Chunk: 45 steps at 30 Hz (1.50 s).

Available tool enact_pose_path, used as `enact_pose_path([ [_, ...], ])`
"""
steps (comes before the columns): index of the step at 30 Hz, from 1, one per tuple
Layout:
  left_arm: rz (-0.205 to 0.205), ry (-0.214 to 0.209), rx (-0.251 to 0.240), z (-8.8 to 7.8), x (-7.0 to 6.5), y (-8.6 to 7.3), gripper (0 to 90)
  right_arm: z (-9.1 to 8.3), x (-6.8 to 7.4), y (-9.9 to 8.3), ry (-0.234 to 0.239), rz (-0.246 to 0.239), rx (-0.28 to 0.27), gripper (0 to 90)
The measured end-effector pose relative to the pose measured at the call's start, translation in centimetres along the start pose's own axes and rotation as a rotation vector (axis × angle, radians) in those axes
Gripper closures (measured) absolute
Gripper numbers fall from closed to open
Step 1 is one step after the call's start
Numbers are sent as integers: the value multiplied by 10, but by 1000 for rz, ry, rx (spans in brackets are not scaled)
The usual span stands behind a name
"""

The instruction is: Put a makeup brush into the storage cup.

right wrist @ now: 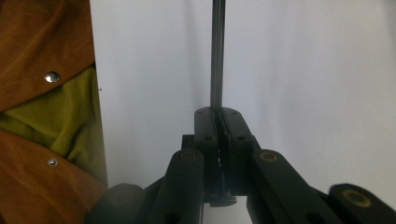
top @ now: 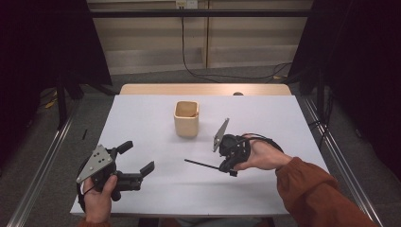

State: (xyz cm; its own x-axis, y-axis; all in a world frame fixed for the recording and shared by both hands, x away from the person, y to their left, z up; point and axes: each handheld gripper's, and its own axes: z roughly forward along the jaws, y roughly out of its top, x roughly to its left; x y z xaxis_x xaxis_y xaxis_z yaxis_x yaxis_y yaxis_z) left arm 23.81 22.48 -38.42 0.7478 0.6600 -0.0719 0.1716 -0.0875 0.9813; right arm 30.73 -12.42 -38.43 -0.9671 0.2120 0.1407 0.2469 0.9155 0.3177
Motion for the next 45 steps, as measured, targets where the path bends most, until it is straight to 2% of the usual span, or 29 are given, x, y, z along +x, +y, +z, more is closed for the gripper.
enact_pose_path([
  [2, 12, -25, 1, 5, 0, 5, 21, -1, 1, 0, -5, 6, 1, 860],
  [5, 30, -39, 16, 13, -1, 10, 15, -2, 0, -1, -3, -5, -3, 860],
  [9, 37, -89, 29, 24, -3, 15, 12, -3, -1, -2, -9, -2, -10, 860],
  [16, 51, -166, 80, 46, -10, 21, 10, -1, 0, -2, -5, 8, 8, 860],
  [18, 50, -180, 101, 53, -11, 22, 10, 0, -1, -1, -6, -3, 9, 860],
  [21, 53, -196, 122, 61, -12, 23, 10, 0, -2, -1, 2, -2, 11, 860],
  [24, 52, -204, 124, 66, -12, 26, 11, 0, -2, -1, 4, -7, 13, 860],
  [28, 56, -191, 120, 71, -12, 30, 14, 1, -1, -1, 6, -11, 11, 860],
  [31, 50, -208, 128, 77, -11, 34, 16, 0, 0, 1, 5, -9, 18, 859],
  [33, 62, -210, 148, 81, -11, 36, 21, 0, 0, 2, 2, -13, 16, 859],
  [36, 75, -236, 175, 86, -11, 39, 23, -1, 0, 3, 0, -20, 16, 859],
  [39, 92, -266, 222, 91, -12, 43, 23, -1, 0, 4, 3, -31, 22, 860],
  [41, 109, -274, 246, 94, -13, 45, 24, -1, 0, 5, 3, -31, 26, 859],
  [44, 151, -285, 309, 98, -15, 49, 31, -1, 1, 6, 5, -39, 27, 859],
  [45, 151, -291, 325, 99, -15, 50, 31, -1, 1, 6, 6, -35, 33, 860],
])
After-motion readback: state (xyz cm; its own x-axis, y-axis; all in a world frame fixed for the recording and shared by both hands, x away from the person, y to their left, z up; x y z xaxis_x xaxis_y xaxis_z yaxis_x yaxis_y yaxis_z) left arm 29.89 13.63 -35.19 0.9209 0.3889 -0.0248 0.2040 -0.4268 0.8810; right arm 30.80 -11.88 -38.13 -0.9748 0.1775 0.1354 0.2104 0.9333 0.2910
